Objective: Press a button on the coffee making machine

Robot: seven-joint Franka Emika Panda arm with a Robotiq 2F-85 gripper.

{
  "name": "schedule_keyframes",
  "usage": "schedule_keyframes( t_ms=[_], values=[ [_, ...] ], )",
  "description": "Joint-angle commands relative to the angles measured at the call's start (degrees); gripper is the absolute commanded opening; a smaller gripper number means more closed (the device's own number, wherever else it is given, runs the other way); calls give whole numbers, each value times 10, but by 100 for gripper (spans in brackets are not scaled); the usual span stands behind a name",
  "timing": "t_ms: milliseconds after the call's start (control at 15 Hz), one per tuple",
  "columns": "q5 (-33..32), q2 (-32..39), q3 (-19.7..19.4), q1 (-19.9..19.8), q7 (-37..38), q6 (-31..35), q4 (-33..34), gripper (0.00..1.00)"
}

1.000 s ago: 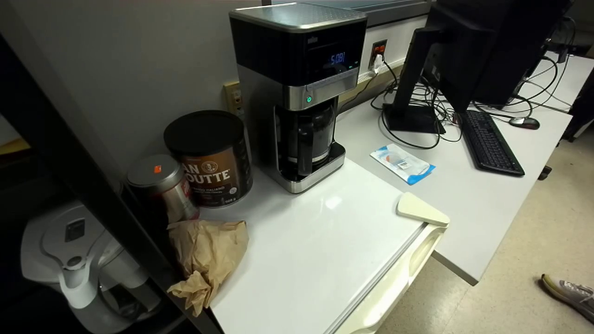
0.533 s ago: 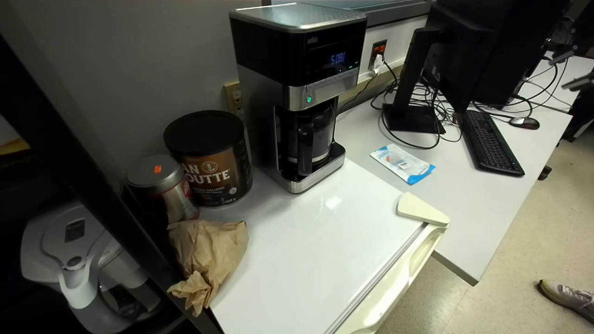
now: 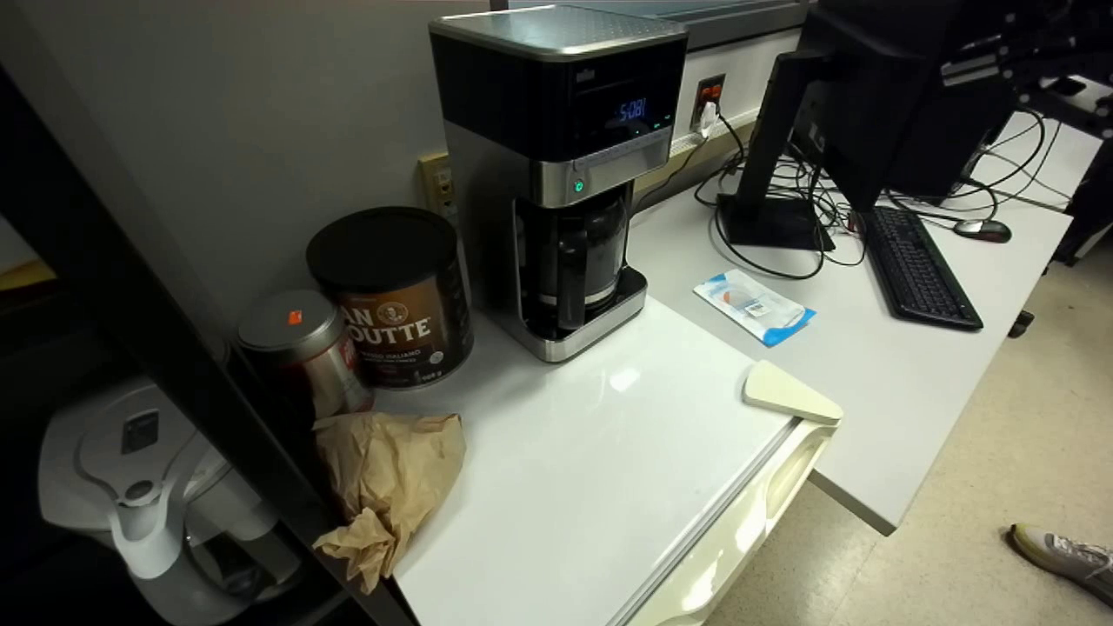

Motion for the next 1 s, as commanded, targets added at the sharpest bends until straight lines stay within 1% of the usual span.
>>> schedule_keyframes(
  t_ms=[0,200,400,667,867,933],
  values=[
    [-120,41,-7,-6,117,37,44,0],
    [-182,72,-7,-10,190,40,70,0],
    [-225,105,-5,-14,244,41,96,0],
    [-243,146,7,-32,277,50,138,0],
    [-242,177,12,-44,286,60,171,0],
    [-244,188,4,-40,291,64,182,0]
  ],
)
